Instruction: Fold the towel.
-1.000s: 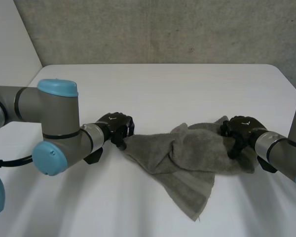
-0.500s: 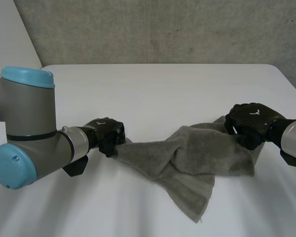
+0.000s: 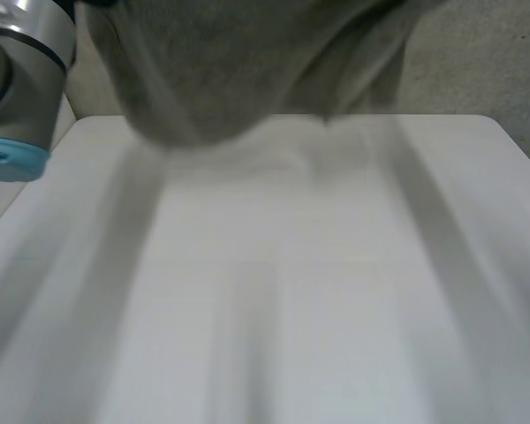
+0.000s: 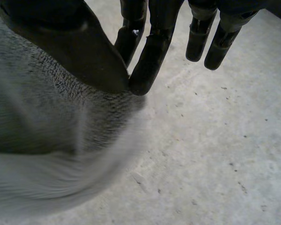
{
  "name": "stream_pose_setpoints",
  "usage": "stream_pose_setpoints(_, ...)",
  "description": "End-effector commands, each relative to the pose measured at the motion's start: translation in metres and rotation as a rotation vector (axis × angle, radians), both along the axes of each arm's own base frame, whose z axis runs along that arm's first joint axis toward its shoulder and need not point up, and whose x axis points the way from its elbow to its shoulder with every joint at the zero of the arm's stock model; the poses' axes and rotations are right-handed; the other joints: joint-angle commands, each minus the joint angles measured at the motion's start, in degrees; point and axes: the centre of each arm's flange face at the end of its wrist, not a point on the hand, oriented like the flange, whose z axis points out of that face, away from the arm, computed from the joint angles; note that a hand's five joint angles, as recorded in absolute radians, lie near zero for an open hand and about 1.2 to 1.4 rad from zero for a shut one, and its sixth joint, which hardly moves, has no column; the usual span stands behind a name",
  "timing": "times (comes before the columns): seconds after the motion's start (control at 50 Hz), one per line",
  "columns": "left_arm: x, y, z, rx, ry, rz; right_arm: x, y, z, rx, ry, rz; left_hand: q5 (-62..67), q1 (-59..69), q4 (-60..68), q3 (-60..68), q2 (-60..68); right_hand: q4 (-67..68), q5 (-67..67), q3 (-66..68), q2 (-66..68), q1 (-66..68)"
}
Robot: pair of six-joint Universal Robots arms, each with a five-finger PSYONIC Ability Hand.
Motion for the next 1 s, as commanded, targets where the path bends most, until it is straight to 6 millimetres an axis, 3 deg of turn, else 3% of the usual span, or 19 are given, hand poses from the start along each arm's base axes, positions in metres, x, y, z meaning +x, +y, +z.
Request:
stream_pose_setpoints(0.02, 0.003, 0.025, -0.038, 0.066, -0.076, -0.089, 0.005, 0.013, -0.065, 0.232, 0.119, 0.138, 4.73, 5.46, -3.18, -2.58, 6.08, -3.05, 3.70, -1.87, 4.11, 4.81)
stream_pose_setpoints(0.04, 0.003, 0.025, -0.038, 0.066, -0.076, -0.090, 0.005, 0.014, -0.065, 0.233, 0.119, 0.138, 4.73, 5.46, -3.18, -2.58, 6.08, -3.05, 3.70, -1.87, 4.11, 4.81)
stream_pose_setpoints(0.08, 0.011, 0.029, -0.088, 0.207, -0.135, -0.091, 0.005, 0.015, -0.080, 0.278, 0.135, 0.153, 4.73, 5.46, -3.18, -2.58, 6.08, -3.05, 3.70, -1.87, 4.11, 4.81)
stream_pose_setpoints(0.1, 0.011, 0.029, -0.088, 0.207, -0.135, -0.091, 0.004, 0.017, -0.096, 0.320, 0.147, 0.166, 4.73, 5.46, -3.18, -2.58, 6.08, -3.05, 3.70, -1.87, 4.11, 4.81)
stream_pose_setpoints(0.14, 0.016, 0.040, -0.132, 0.333, -0.174, -0.093, 0.003, 0.019, -0.113, 0.366, 0.157, 0.171, 4.73, 5.46, -3.18, -2.58, 6.08, -3.05, 3.70, -1.87, 4.11, 4.81)
stream_pose_setpoints(0.16, 0.016, 0.040, -0.132, 0.333, -0.174, -0.093, -0.001, 0.021, -0.132, 0.425, 0.165, 0.171, 4.73, 5.46, -3.18, -2.58, 6.08, -3.05, 3.70, -1.87, 4.11, 4.81)
stream_pose_setpoints(0.18, 0.019, 0.048, -0.154, 0.398, -0.195, -0.096, -0.001, 0.021, -0.133, 0.425, 0.165, 0.171, 4.73, 5.46, -3.18, -2.58, 6.08, -3.05, 3.70, -1.87, 4.11, 4.81)
stream_pose_setpoints(0.2, 0.019, 0.048, -0.154, 0.399, -0.195, -0.096, -0.001, 0.021, -0.133, 0.425, 0.165, 0.171, 4.73, 5.46, -3.18, -2.58, 6.08, -3.05, 3.70, -1.87, 4.11, 4.81)
stream_pose_setpoints(0.22, 0.021, 0.053, -0.170, 0.445, -0.213, -0.096, -0.004, 0.024, -0.157, 0.505, 0.170, 0.176, 4.73, 5.46, -3.18, -2.58, 6.08, -3.05, 3.70, -1.87, 4.11, 4.81)
stream_pose_setpoints(0.24, 0.023, 0.058, -0.188, 0.498, -0.239, -0.094, -0.004, 0.024, -0.158, 0.506, 0.170, 0.176, 4.73, 5.46, -3.18, -2.58, 6.08, -3.05, 3.70, -1.87, 4.11, 4.81)
stream_pose_setpoints(0.26, 0.023, 0.058, -0.188, 0.499, -0.240, -0.094, -0.005, 0.032, -0.186, 0.587, 0.193, 0.176, 4.73, 5.46, -3.18, -2.58, 6.08, -3.05, 3.70, -1.87, 4.11, 4.81)
stream_pose_setpoints(0.28, 0.024, 0.061, -0.206, 0.547, -0.267, -0.091, -0.005, 0.032, -0.186, 0.588, 0.193, 0.176, 4.73, 5.46, -3.18, -2.58, 6.08, -3.05, 3.70, -1.87, 4.11, 4.81)
stream_pose_setpoints(0.3, 0.026, 0.063, -0.221, 0.587, -0.290, -0.086, -0.006, 0.039, -0.213, 0.656, 0.227, 0.172, 4.73, 5.46, -3.18, -2.58, 6.08, -3.05, 3.70, -1.87, 4.11, 4.81)
stream_pose_setpoints(0.4, 0.029, 0.069, -0.252, 0.679, -0.335, -0.078, -0.008, 0.055, -0.263, 0.752, 0.343, 0.151, 4.73, 5.46, -3.18, -2.58, 6.08, -3.05, 3.70, -1.87, 4.11, 4.81)
stream_pose_setpoints(0.46, 0.031, 0.069, -0.259, 0.701, -0.339, -0.066, -0.012, 0.059, -0.277, 0.777, 0.388, 0.134, 4.73, 5.46, -3.18, -2.58, 6.08, -3.05, 3.70, -1.87, 4.11, 4.81)
stream_pose_setpoints(0.6, 0.034, 0.067, -0.258, 0.700, -0.335, -0.029, -0.016, 0.058, -0.278, 0.789, 0.389, 0.108, 4.73, 5.46, -3.18, -2.58, 6.08, -3.05, 3.70, -1.87, 4.11, 4.81)
stream_pose_setpoints(0.72, 0.038, 0.063, -0.257, 0.699, -0.331, 0.018, -0.016, 0.059, -0.275, 0.788, 0.383, 0.104, -32.53, -31.80, -3.18, -2.58, -31.17, -3.05, 0.92, -1.87, 1.33, 2.04)
stream_pose_setpoints(0.84, 0.039, 0.063, -0.258, 0.705, -0.333, 0.033, -0.019, 0.059, -0.276, 0.811, 0.381, 0.091, -41.51, -40.78, -3.18, -2.58, -40.15, -3.05, -23.29, -1.87, -22.88, -22.17)
stream_pose_setpoints(1.0, 0.046, 0.069, -0.264, 0.743, -0.342, 0.045, -0.029, 0.052, -0.277, 0.831, 0.367, 0.028, -43.53, -42.80, -3.18, -2.58, -42.17, -3.05, -26.01, -1.87, -25.61, -24.90)
